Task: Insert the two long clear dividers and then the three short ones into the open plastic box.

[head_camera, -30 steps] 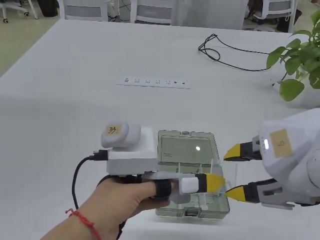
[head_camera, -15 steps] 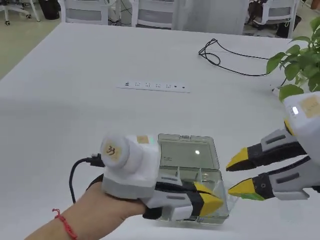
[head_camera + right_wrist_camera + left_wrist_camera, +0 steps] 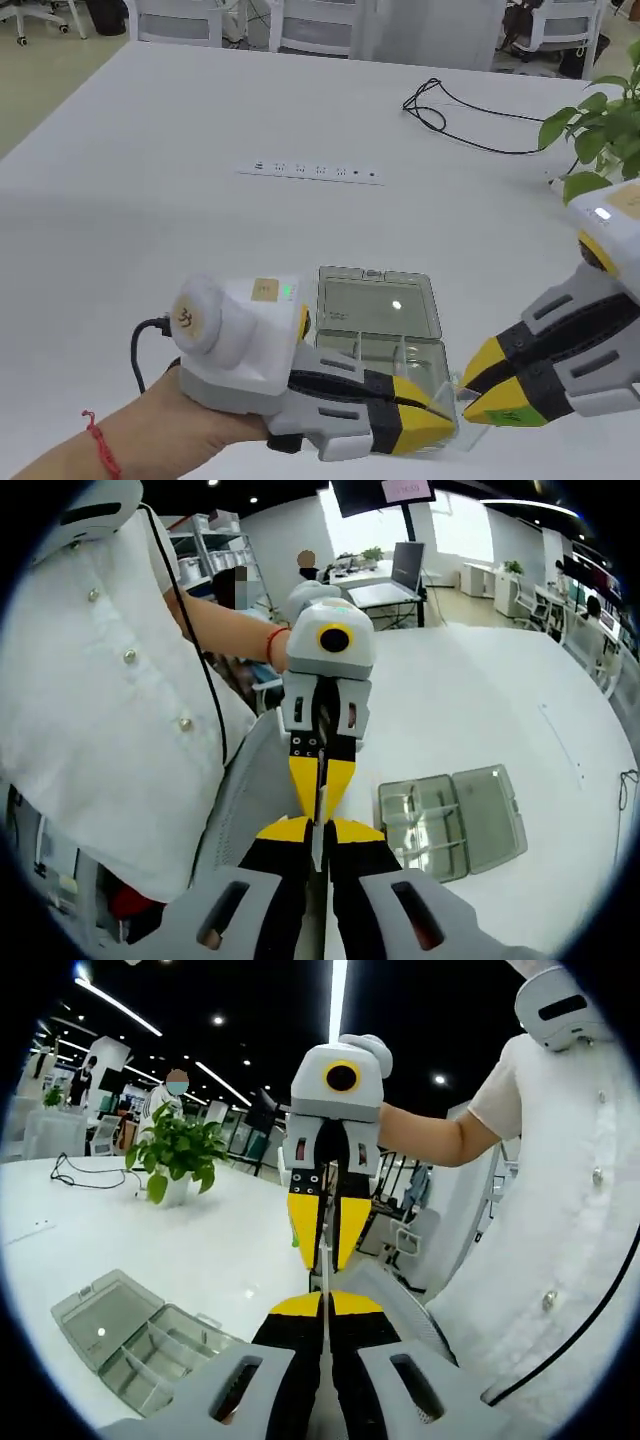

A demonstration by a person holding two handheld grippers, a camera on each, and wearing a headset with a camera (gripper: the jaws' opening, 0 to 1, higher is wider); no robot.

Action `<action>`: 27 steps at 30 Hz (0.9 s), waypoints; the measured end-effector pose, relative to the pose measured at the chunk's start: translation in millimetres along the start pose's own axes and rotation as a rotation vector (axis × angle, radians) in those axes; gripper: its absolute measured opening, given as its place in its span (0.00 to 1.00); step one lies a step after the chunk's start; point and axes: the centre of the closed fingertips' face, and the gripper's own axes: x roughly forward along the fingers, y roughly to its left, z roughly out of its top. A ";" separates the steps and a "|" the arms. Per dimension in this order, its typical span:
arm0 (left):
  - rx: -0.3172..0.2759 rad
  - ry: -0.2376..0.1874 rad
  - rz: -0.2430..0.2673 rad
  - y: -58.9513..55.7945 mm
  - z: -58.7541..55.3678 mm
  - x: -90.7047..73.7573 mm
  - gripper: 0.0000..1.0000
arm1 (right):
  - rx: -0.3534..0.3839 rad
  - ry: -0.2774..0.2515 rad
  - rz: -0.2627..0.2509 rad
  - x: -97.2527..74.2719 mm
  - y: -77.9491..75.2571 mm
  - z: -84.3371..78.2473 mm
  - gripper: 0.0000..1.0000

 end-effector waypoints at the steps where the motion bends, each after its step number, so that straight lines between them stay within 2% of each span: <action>1: 0.000 -0.003 -0.003 -0.6 0.3 -0.2 0.00 | -0.002 0.001 0.005 0.3 0.8 -0.2 0.07; 13: 0.027 -0.003 -0.002 -2.2 -1.6 -1.4 0.00 | 0.007 0.000 0.027 3.1 2.7 -0.7 0.03; 27: 0.049 0.004 0.035 2.1 -4.2 -4.8 0.00 | 0.006 0.008 0.000 8.3 0.2 -0.1 0.03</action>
